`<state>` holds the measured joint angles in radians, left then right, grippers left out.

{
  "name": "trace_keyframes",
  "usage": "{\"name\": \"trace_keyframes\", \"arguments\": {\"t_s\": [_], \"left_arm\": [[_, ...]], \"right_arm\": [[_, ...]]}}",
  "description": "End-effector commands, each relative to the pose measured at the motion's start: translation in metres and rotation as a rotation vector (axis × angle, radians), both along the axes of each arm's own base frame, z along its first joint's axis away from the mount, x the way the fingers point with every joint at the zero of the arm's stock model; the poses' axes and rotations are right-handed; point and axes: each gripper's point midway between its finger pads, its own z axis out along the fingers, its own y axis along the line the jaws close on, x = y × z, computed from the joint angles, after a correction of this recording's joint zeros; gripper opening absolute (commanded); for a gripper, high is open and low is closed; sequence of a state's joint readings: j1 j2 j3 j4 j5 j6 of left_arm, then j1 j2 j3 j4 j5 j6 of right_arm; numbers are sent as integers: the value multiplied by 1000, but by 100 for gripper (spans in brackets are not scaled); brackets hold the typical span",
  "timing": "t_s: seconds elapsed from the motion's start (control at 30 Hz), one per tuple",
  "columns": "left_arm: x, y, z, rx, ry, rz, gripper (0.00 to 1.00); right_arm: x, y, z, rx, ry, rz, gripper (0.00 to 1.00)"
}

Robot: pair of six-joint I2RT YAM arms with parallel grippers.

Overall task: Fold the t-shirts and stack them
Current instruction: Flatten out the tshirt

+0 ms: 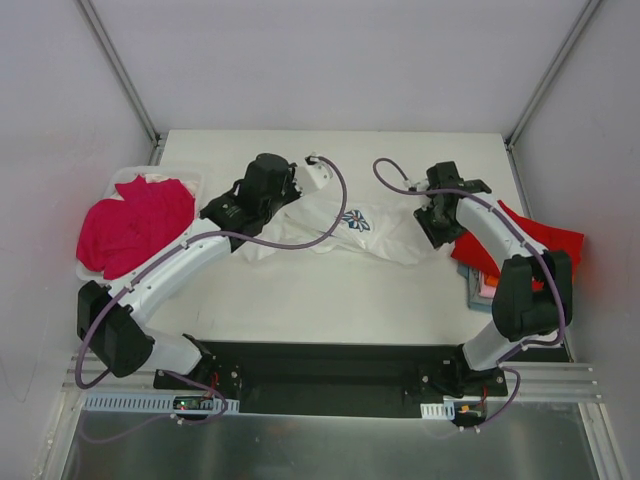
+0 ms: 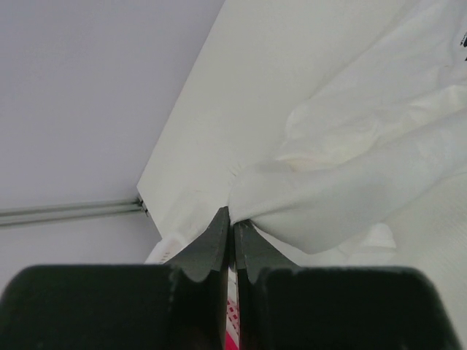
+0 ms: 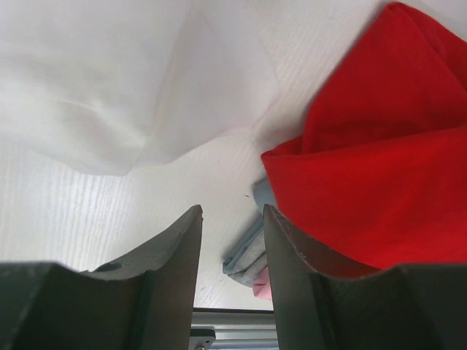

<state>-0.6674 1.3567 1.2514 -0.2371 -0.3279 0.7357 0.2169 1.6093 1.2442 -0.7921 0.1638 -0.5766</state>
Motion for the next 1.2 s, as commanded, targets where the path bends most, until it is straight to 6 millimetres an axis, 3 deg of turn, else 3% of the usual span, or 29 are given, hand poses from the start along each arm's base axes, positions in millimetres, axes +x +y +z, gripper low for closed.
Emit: {"name": "trace_keyframes", "arguments": {"t_s": [0.0,0.27,0.4,0.7,1.17], "left_arm": [[12,-1,14,18,-37,23,0],[27,-6,8,23,-19,29,0],[40,2,5,19,-8,56,0],[63,14,-3,10,16,100,0],[74,24,-12,5,38,127,0]], "right_arm": [[-25,24,7,66,28,65,44],[-30,49,-4,94,56,165,48],[-33,61,-9,92,54,213,52],[-34,67,-35,45,96,272,54],[-14,69,-66,-5,151,339,49]]}}
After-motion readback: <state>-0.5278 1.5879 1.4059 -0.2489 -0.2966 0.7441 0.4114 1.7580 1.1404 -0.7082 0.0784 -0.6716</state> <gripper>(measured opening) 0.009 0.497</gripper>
